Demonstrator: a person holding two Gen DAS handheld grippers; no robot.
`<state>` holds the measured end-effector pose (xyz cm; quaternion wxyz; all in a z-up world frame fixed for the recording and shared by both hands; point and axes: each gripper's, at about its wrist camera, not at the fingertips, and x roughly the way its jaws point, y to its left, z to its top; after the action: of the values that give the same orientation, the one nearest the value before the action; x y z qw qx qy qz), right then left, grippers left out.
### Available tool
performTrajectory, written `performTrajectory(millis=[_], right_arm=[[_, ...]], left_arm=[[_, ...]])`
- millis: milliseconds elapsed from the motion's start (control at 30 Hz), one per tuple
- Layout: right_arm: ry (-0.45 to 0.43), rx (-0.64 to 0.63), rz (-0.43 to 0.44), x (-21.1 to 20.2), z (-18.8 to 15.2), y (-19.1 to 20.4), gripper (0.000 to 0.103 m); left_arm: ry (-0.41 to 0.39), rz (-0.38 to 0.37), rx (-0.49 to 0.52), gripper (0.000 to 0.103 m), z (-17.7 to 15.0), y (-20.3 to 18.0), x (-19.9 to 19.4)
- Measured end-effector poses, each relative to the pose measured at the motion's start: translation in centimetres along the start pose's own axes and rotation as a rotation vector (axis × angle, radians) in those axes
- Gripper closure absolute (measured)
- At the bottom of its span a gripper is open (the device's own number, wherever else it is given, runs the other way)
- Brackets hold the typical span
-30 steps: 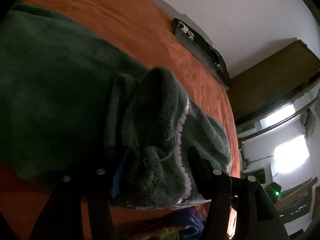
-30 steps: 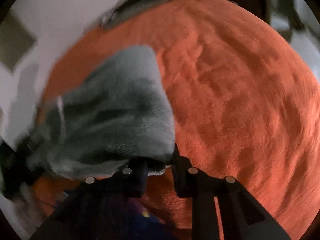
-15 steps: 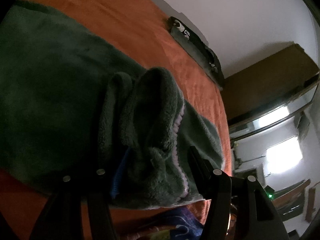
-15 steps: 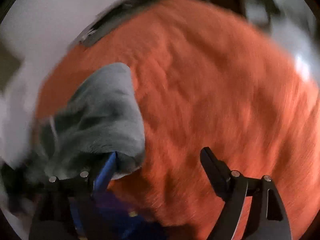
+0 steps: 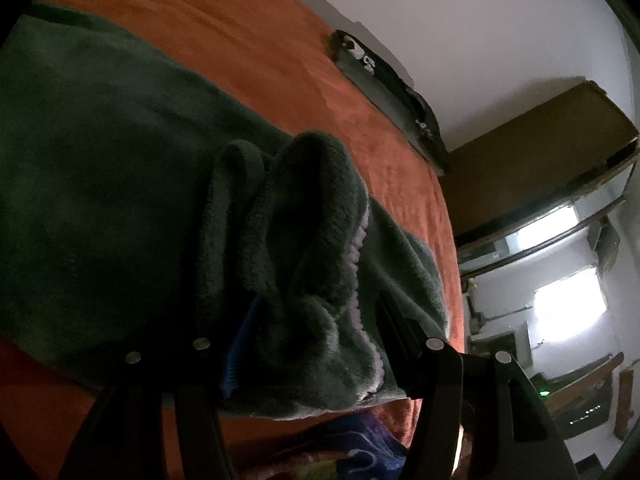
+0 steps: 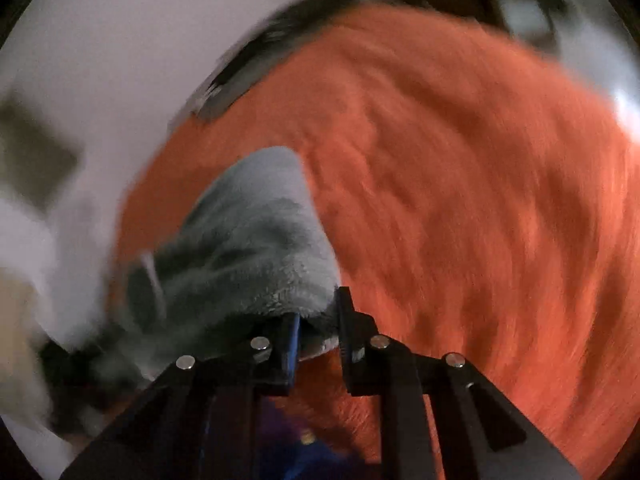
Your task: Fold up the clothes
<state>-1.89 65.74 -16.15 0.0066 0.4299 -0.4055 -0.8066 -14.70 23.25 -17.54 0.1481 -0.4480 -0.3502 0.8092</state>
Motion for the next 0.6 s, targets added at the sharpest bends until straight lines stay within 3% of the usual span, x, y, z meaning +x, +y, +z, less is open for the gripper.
performTrajectory(millis=[100,167,200,267,467,600], right_arm=[[0.044,0.179,0.073,1.1,-0.6,-3.2,0.089],[0.069,0.186,0.075,1.6,-0.4,-3.3,0.085],[0.078,0.166,0.049,1.8,0.1,-2.9,0.07],[0.091,0.128,-0.005,1.8,0.9,-2.1,0.049],[0.028,0.039,-0.08,-2.2,1.7,0.3,0.047],[-0.061,-0.058,-0.146,-4.8,1.6,2.5,0.047]], left_arm=[[0.01,0.022,0.019,0.043,-0.3,-0.3,0.6],[0.006,0.035,0.023,0.043,-0.5,-0.4,0.6],[0.003,0.042,0.025,0.043,-0.6,-0.4,0.6],[-0.004,0.03,0.007,0.043,-0.5,-0.2,0.1],[-0.031,-0.002,-0.034,0.043,0.2,0.1,-1.5],[-0.107,0.024,-0.004,0.043,1.2,-1.4,-4.1]])
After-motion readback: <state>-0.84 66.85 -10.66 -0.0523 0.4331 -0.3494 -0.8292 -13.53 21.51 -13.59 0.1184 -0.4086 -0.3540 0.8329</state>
